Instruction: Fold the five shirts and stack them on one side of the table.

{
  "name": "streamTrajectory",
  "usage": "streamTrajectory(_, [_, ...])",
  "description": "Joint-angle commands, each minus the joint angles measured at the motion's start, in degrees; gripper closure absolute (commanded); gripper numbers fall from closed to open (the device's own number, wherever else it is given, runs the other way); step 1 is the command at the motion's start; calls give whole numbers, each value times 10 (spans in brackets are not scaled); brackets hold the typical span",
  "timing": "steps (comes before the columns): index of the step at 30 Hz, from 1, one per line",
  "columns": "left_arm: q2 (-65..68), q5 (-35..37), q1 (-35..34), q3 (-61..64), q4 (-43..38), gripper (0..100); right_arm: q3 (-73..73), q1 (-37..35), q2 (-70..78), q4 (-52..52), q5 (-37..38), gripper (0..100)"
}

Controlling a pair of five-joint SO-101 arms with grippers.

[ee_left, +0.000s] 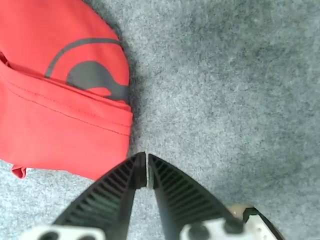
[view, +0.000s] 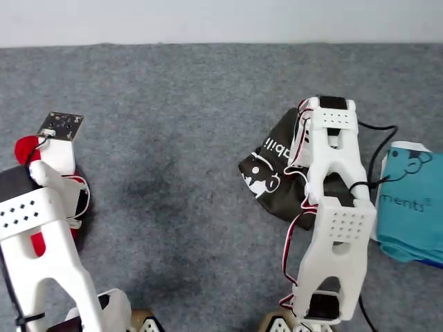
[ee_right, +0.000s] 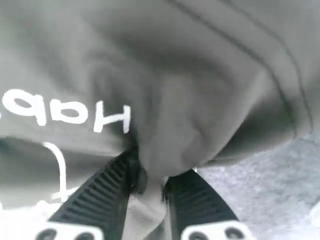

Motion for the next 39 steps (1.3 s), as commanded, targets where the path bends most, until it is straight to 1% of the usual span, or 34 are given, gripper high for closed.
streamTrajectory(1, [-21, -5, -1, -6, 9, 986, -14, -3, -88, 43, 62, 989])
streamTrajectory(4, [-21, -5, -1, -6, 9, 986, -14, -2, -146, 86, 116, 989])
streamTrajectory(12, [-21, -5, 1, -6, 9, 986, 11, 57, -327, 87, 207, 991])
streamTrajectory(16, [-21, -5, 1, -6, 9, 986, 32, 103, -397, 88, 253, 991])
streamTrajectory(19, [-21, -5, 2, -6, 8, 986, 57, 152, -448, 88, 288, 991])
streamTrajectory(24, [-21, -5, 3, -6, 7, 986, 91, 239, -514, 87, 374, 991])
streamTrajectory(28, [-21, -5, 3, -6, 7, 986, 95, 291, -522, 85, 426, 991])
streamTrajectory(31, [-21, -5, 3, -6, 7, 986, 96, 320, -516, 62, 454, 991])
streamTrajectory(39, [-21, -5, 3, -6, 11, 986, 107, 403, -425, -2, 507, 991])
